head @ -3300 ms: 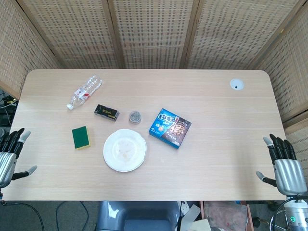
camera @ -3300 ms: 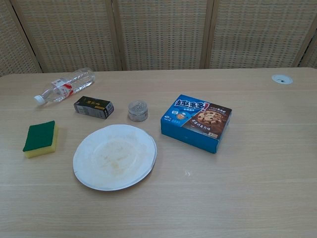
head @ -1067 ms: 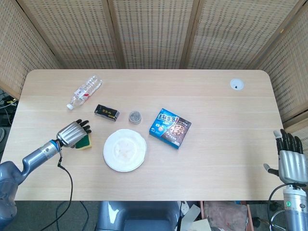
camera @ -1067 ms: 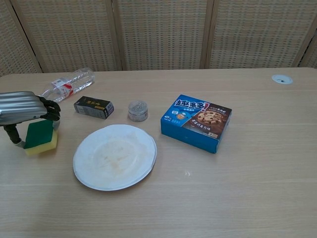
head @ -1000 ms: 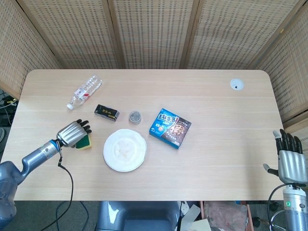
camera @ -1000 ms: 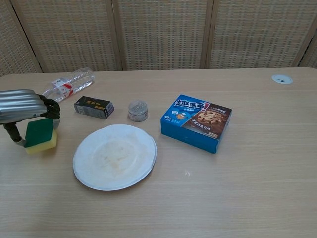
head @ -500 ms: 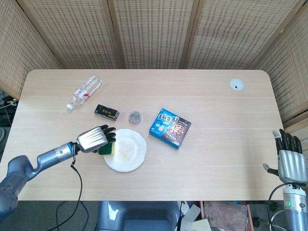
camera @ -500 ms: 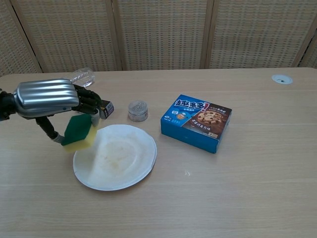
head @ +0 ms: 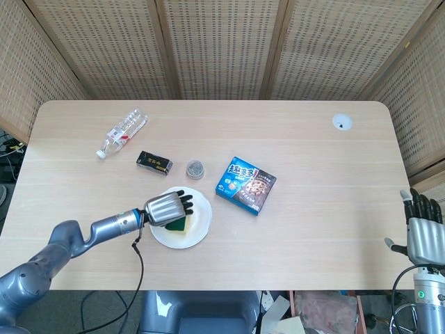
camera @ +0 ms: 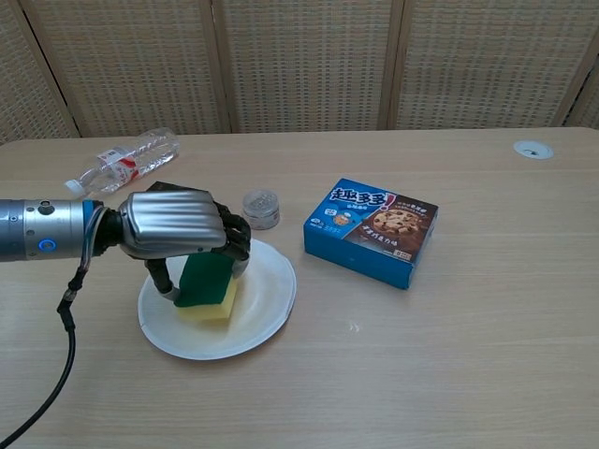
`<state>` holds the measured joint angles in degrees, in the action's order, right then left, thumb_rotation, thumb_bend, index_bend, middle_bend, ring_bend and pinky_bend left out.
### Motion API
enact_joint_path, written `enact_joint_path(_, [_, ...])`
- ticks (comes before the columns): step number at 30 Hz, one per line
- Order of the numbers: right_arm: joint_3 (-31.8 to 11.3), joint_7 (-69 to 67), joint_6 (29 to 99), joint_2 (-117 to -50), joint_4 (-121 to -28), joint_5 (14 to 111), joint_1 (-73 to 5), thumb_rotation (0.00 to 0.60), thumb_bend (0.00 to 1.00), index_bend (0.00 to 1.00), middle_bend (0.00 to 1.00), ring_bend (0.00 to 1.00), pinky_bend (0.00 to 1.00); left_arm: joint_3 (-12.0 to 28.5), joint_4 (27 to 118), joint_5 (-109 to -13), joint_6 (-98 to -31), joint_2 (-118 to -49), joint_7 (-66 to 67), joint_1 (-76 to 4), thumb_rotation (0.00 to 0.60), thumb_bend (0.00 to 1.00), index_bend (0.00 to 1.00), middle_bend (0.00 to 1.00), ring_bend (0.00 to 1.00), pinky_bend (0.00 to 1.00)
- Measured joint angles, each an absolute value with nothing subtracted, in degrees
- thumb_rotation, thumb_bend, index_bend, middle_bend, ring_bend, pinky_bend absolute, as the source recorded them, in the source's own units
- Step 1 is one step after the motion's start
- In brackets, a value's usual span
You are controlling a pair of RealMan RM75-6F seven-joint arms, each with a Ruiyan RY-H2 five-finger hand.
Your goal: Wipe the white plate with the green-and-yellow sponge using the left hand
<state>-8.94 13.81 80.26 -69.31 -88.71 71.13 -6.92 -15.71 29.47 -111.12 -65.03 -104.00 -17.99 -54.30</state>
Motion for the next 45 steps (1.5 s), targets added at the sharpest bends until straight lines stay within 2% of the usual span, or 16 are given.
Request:
enact_joint_path(16, [-8.67, 13.75, 79.67, -68.97, -89.24, 70.96, -7.09, 0.6, 0.0, 0.0, 0.0, 0.0, 0.0, -17.58, 23.5, -111.05, -63.82, -108.94, -18.53, -53.21, 0.6, 0.25, 0.58, 0.4, 0.22, 0.35])
enact_joint_path(25, [-8.71, 13.29, 79.89, -68.64, -89.55, 71.0, -7.0, 0.6, 0.0, 0.0, 0.0, 0.0, 0.0, -16.32, 22.65, -110.42, -69.19, -107.84, -17.32, -53.53, 0.6, 0.27, 0.61, 0.44, 0.25, 0.36])
enact_joint_path(32, [-8.57, 13.17, 80.09, -68.44, -89.94, 71.43, -6.95, 0.6, 0.0, 0.0, 0.0, 0.0, 0.0, -14.97, 21.48, -110.57, -73.97, -106.43, -8.74, -54.93, 0.6, 0.28, 0.64, 0.48, 0.28, 0.36])
enact_joint_path(40, [-8.45, 13.0, 80.4, -68.15, -90.47, 71.77, -6.85, 0.6, 0.0, 0.0, 0.0, 0.0, 0.0, -14.39, 22.85, -109.9, -69.24, -107.21, 2.77, -55.31, 0.6, 0.28, 0.66, 0.5, 0.3, 0.37])
enact_joint_path(45, [-8.47, 12.92, 80.05, -67.81, -90.59, 71.23, -6.79, 0.6, 0.0, 0.0, 0.0, 0.0, 0.0, -13.78, 24.22, -108.61, -65.07, -110.58, 8.19, -54.41, 0.6, 0.28, 0.67, 0.5, 0.3, 0.37])
